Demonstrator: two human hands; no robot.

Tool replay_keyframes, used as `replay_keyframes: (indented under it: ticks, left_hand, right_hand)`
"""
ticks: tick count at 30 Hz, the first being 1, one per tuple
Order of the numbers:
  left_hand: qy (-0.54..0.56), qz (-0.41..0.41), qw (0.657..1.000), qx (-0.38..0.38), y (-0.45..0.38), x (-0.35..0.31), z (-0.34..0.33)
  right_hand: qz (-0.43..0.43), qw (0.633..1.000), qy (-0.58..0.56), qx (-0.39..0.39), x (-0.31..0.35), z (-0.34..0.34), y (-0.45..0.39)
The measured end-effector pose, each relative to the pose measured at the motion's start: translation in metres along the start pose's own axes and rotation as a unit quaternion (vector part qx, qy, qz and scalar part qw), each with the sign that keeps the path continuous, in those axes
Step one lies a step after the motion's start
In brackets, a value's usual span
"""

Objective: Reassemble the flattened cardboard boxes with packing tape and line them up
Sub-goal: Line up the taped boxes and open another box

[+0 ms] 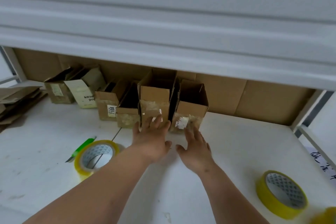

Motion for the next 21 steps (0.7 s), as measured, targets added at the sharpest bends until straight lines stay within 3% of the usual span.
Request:
replay_keyframes:
  ticks: [10, 21]
  left_hand:
    - [-0.061, 0.056, 0.996, -0.043, 0.070, 0.078, 0.014]
    - [-0.111, 0.140, 0.983, -0.033, 0.173, 0.299, 0.054]
  right_hand:
    - [0.099, 0.995, 0.012, -0.004, 0.089, -0.029, 0.033]
    - [0.246, 0.967, 0.068, 0.004, 0.307, -0.120, 0.072]
Point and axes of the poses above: each hand's wrist, its own y-axis away from the middle knuckle, its own z-axis out of the back of the hand, x = y × z, the point moved 4 cm from there along -y, towards the middle knuckle, and after that the axes turned 4 degrees about -z, right-handed, at the moved point
